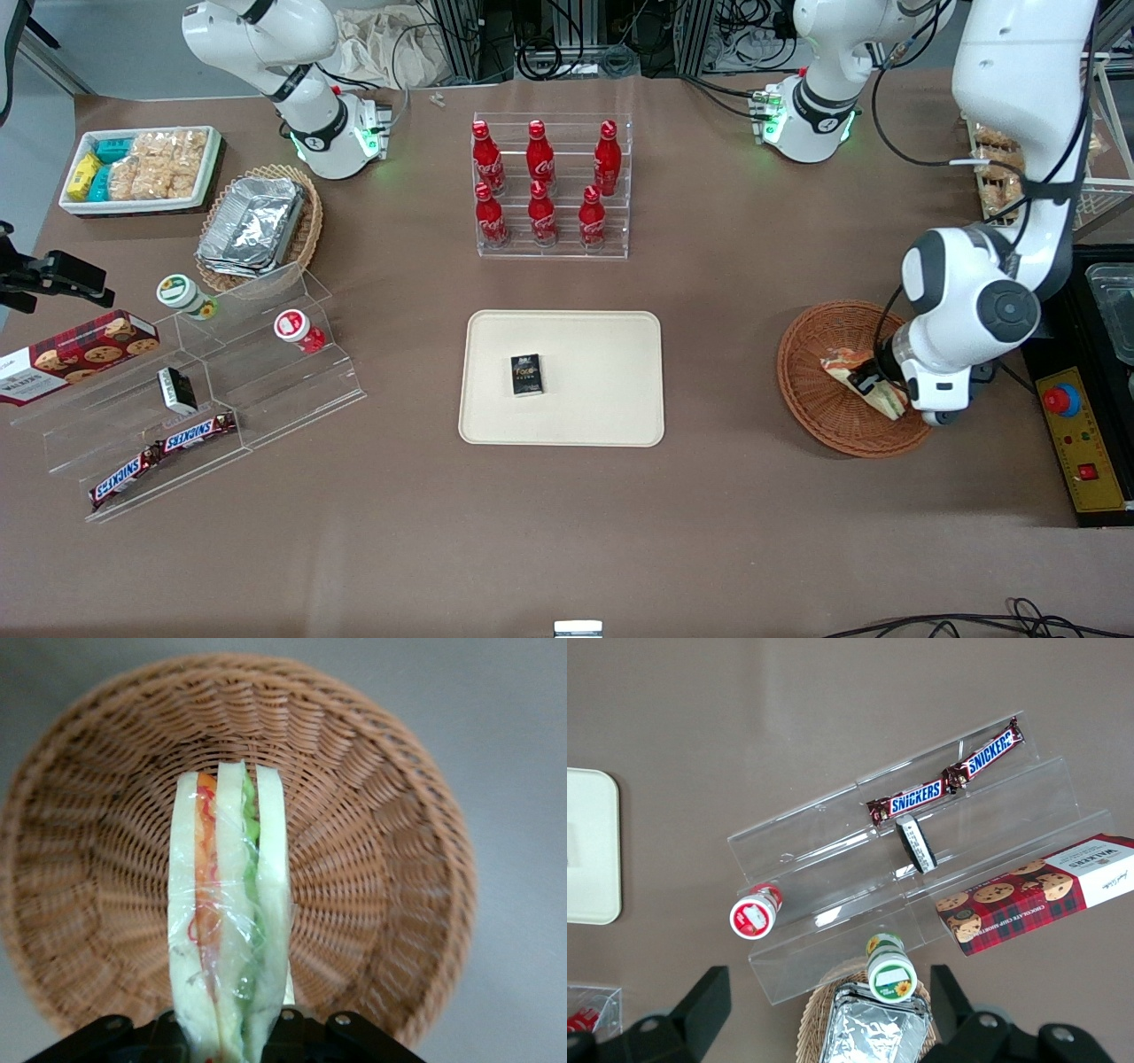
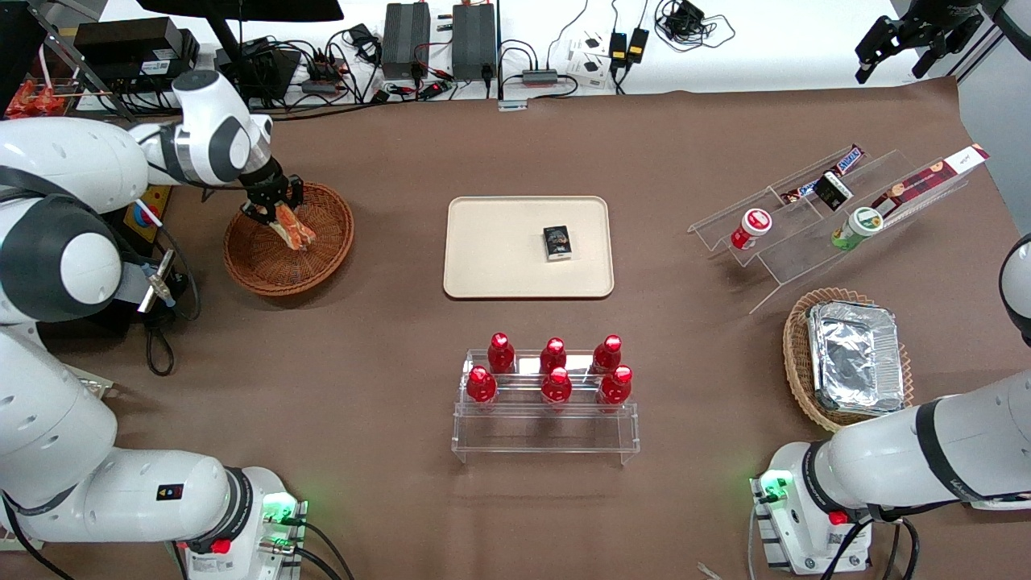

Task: Place sandwich from basket to tray
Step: 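Lift the sandwich and carry it over the white tray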

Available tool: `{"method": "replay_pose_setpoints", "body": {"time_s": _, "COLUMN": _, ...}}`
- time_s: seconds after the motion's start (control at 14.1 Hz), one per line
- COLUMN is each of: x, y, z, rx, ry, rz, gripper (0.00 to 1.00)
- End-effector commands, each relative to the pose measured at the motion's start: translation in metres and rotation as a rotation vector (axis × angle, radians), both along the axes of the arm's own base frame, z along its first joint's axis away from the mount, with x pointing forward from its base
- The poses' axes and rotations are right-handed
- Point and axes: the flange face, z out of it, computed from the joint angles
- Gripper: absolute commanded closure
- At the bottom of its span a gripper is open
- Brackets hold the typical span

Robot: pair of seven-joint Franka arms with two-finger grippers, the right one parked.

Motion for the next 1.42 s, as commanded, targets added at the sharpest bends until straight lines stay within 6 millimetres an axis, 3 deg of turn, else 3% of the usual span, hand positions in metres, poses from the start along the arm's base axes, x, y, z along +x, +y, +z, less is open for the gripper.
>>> {"method": "replay_pose_setpoints", "body": {"time_s": 0.0, "x": -0.006, "y": -0.018, "z": 0.069, "rx": 0.004, "ry": -0.018, "rz": -0.030, "gripper": 0.80}}
{"method": "replay_pose_setpoints", "body": {"time_s": 0.28, "x": 0.001, "y": -0.078, "z": 0.129, "rx": -0.021, "ry": 0.004, "rz": -0.151, "gripper": 0.81}}
{"method": "replay_pose_setpoints", "body": {"time_s": 0.43, "x": -0.003, "y": -0.116, "z": 0.144, "rx": -0.044, "ry": 0.015, "rz": -0.223, "gripper": 0.81}}
{"method": "replay_pose_setpoints", "body": {"time_s": 0.64, "x": -0.015, "y": -0.169, "z": 0.144, "rx": -0.062, "ry": 0.007, "rz": -0.348, "gripper": 0.81}}
{"method": "replay_pose_setpoints", "body": {"time_s": 0.85, "x": -0.028, "y": -0.209, "z": 0.144, "rx": -0.080, "ry": -0.003, "rz": -0.467, "gripper": 0.89}}
{"method": "replay_pose_setpoints", "body": {"time_s": 0.99, "x": -0.034, "y": -0.234, "z": 0.139, "rx": -0.096, "ry": -0.016, "rz": -0.511, "gripper": 0.96}}
{"method": "replay_pose_setpoints", "body": {"time_s": 1.35, "x": -0.047, "y": -0.283, "z": 0.114, "rx": -0.108, "ry": -0.026, "rz": -0.616, "gripper": 0.95}}
